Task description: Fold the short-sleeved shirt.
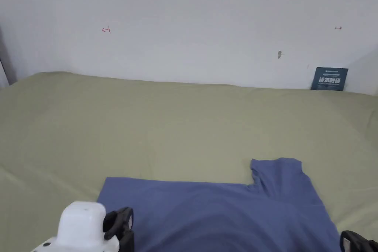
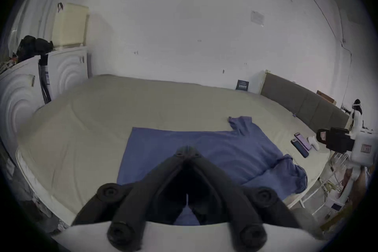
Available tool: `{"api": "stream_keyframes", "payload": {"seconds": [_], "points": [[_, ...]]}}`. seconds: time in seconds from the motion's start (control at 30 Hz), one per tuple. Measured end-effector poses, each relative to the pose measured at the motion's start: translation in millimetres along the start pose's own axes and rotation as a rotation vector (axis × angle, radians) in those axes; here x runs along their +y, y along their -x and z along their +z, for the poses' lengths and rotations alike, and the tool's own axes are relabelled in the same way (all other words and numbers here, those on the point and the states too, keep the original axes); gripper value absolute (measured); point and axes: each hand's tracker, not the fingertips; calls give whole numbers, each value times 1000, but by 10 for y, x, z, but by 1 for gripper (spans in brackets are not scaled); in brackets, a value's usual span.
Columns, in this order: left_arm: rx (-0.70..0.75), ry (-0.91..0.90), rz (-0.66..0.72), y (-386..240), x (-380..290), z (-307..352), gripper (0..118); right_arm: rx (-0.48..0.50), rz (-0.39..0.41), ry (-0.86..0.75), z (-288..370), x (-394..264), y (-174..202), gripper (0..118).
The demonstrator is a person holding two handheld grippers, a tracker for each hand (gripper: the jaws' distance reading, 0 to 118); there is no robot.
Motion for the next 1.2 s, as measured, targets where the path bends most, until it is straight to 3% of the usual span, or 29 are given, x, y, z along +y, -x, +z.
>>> {"api": "stream_keyframes", "payload": {"seconds": [0.13, 0.27, 0.3, 0.33, 0.37, 0.4, 0.43, 0.57, 0.77, 0.87, 0.93, 0.97, 1.03, 1.07, 1.1, 1.13, 1.2], "points": [[80, 146, -44, 324, 496, -694, 0, -6, 18, 21, -218, 79, -58, 0], [10, 285, 64, 795, 941, -1553, 1, 21, -17, 57, -425, 142, -154, 0], [8, 326, 86, 886, 992, -1756, 9, 31, -29, 73, -486, 130, -182, 0], [-12, 357, 121, 1023, 1030, -1977, 33, 33, -32, 79, -537, 129, -199, 0], [-29, 409, 145, 1095, 1033, -2184, 83, 54, -35, 81, -575, 120, -218, 0], [25, 439, 105, 1120, 1008, -2335, 107, 77, -37, 92, -630, 97, -239, 0], [41, 442, 91, 1163, 968, -2451, 112, 91, -40, 108, -685, 75, -256, 0], [77, 533, 166, 1275, 713, -2792, 112, 135, -53, 169, -871, -23, -328, 0], [126, 724, 104, 1232, 322, -2997, 109, 128, -84, 206, -1137, -8, -462, 0], [214, 693, -31, 1065, 368, -2927, 86, 113, -108, 229, -1411, 150, -620, 0], [191, 718, -67, 985, 434, -2912, 68, 114, -131, 262, -1684, 332, -778, 0], [193, 722, -56, 962, 464, -2905, 43, 122, -154, 311, -1876, 421, -877, 10], [194, 714, -59, 982, 545, -2890, 27, 142, -155, 427, -2281, 625, -1046, 31], [149, 704, -17, 983, 552, -2878, 18, 116, -112, 502, -2514, 699, -1090, 40], [119, 706, 21, 984, 559, -2859, 7, 115, -59, 558, -2732, 719, -1119, 66], [114, 710, 55, 1059, 557, -2897, 7, 121, -25, 617, -2980, 729, -1170, 83], [132, 701, 40, 1053, 544, -2879, 7, 18, -18, 743, -3337, 698, -1254, 78]]}}
